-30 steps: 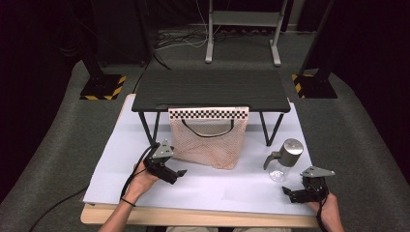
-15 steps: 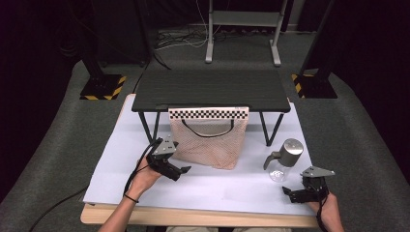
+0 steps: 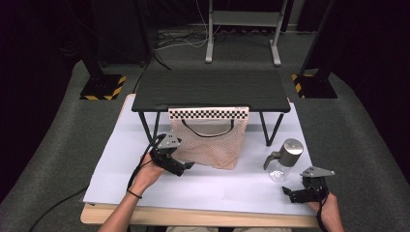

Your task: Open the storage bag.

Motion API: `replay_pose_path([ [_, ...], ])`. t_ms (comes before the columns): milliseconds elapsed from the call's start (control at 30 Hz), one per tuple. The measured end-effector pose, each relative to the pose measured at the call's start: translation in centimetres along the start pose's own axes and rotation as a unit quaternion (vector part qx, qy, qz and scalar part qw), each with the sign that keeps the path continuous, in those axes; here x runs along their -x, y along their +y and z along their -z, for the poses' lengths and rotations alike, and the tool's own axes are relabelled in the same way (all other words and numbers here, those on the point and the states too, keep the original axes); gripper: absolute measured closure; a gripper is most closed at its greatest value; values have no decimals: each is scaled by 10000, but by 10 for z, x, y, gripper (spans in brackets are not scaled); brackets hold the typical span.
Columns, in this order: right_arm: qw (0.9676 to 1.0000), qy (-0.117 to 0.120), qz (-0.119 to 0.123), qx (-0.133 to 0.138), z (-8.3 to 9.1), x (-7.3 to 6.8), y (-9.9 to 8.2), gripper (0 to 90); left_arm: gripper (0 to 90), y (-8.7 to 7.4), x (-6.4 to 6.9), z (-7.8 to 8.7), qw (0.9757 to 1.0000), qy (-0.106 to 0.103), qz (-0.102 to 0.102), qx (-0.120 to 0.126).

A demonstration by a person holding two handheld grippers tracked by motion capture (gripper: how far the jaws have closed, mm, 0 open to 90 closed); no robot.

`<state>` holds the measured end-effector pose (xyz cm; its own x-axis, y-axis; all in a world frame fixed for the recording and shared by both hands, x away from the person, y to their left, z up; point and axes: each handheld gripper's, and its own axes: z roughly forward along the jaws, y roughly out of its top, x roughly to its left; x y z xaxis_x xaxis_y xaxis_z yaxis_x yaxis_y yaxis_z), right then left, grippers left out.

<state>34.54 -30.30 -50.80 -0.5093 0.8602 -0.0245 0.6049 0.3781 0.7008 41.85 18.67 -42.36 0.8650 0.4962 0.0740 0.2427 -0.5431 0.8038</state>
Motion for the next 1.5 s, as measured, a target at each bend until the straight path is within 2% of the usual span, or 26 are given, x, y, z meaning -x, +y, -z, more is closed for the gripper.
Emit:
replay_pose_path([
  [200,10000,-1,1,0,0,0,0,0,2,7,3,2,9998,-8,-161,65],
  [700,10000,-1,3,2,0,0,0,0,2,26,1,10,9992,-20,-322,215],
  [900,10000,-2,5,3,0,0,0,0,1,31,0,10,9987,-125,-400,276],
  [1500,10000,-6,9,10,0,0,0,0,1,50,4,5,9956,-320,-834,271],
])
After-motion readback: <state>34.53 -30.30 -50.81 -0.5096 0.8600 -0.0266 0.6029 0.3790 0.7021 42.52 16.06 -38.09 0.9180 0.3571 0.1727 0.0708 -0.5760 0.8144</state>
